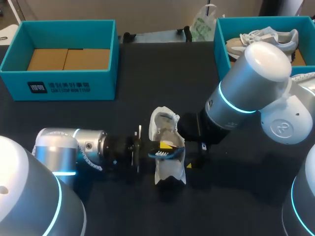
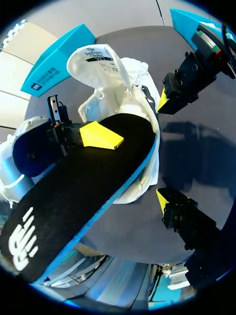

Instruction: Take the shoe out of the shoebox, open the shoe tongue, remove and reinsert the insole, then place the shoe into the shoebox

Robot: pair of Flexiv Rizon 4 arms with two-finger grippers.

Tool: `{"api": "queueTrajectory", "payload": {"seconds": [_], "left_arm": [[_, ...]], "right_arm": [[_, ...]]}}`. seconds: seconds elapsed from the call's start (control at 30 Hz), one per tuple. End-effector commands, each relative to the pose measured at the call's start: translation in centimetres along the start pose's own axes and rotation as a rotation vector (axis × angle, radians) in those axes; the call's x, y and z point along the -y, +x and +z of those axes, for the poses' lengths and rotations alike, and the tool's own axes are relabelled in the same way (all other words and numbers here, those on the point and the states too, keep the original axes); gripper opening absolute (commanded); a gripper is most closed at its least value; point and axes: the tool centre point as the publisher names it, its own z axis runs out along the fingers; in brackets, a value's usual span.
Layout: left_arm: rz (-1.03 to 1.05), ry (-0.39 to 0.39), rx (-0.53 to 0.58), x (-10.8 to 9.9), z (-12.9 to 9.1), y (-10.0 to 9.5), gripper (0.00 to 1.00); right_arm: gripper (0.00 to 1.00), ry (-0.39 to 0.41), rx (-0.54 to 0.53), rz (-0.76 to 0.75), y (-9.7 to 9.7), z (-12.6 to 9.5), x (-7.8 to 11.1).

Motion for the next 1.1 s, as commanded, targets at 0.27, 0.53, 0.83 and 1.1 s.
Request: {"api": "queueTrajectory", "payload": {"seconds": [0.27,0.53,0.83,1.1], "left_arm": [[0.009,-0.006,-0.003,0.3,0.2,0.0,0.0],[0.012,0.008,0.002,0.9,0.3,0.1,0.25],[0.026,0.02,-0.004,1.6,0.6,0.1,0.22],[0.046,0.016,-0.014,2.3,0.6,0.0,0.28]], "right_arm": [[1.0,-0.001,0.002,0.0,0.1,0.1,0.0],[1.0,-0.001,0.002,0.0,0.1,0.1,0.0],[1.0,-0.001,0.002,0.0,0.1,0.1,0.0],[1.0,-0.001,0.002,0.0,0.1,0.1,0.0]]}}
